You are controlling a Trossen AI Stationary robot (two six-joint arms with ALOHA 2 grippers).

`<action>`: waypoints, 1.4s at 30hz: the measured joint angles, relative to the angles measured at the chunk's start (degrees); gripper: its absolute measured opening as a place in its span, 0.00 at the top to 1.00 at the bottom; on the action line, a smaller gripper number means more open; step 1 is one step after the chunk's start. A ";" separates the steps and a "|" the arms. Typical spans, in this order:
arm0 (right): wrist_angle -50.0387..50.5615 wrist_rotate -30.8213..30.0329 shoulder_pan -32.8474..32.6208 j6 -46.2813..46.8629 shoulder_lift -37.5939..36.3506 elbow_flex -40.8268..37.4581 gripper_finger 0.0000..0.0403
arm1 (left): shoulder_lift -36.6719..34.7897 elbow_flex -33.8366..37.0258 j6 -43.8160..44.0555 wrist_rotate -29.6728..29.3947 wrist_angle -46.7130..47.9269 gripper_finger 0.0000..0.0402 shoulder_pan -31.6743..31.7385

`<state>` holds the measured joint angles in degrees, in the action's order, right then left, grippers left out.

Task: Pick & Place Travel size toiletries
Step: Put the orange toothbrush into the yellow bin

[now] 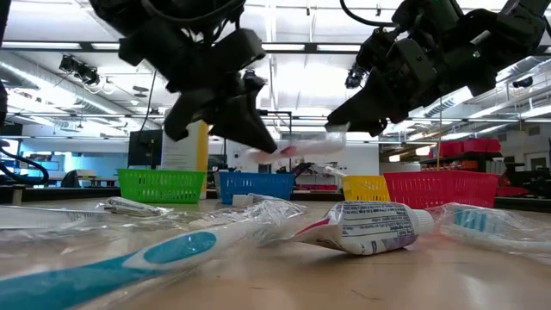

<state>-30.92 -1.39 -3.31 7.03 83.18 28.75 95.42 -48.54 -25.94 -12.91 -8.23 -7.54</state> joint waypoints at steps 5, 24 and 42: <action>0.00 0.00 0.00 0.00 0.00 -0.02 0.64 | -0.07 -1.78 -0.28 -1.28 -0.17 0.99 0.55; -1.98 -0.04 -0.11 0.00 0.00 0.00 0.64 | -0.07 -2.66 -2.27 -15.74 -0.31 0.99 0.76; -5.33 -0.59 3.60 2.12 0.71 0.00 0.64 | -0.07 -2.61 -9.16 -19.50 -8.28 0.99 0.80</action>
<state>-36.25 -1.97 0.28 9.14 83.88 28.75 95.35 -51.16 -35.10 -32.40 -16.51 -6.74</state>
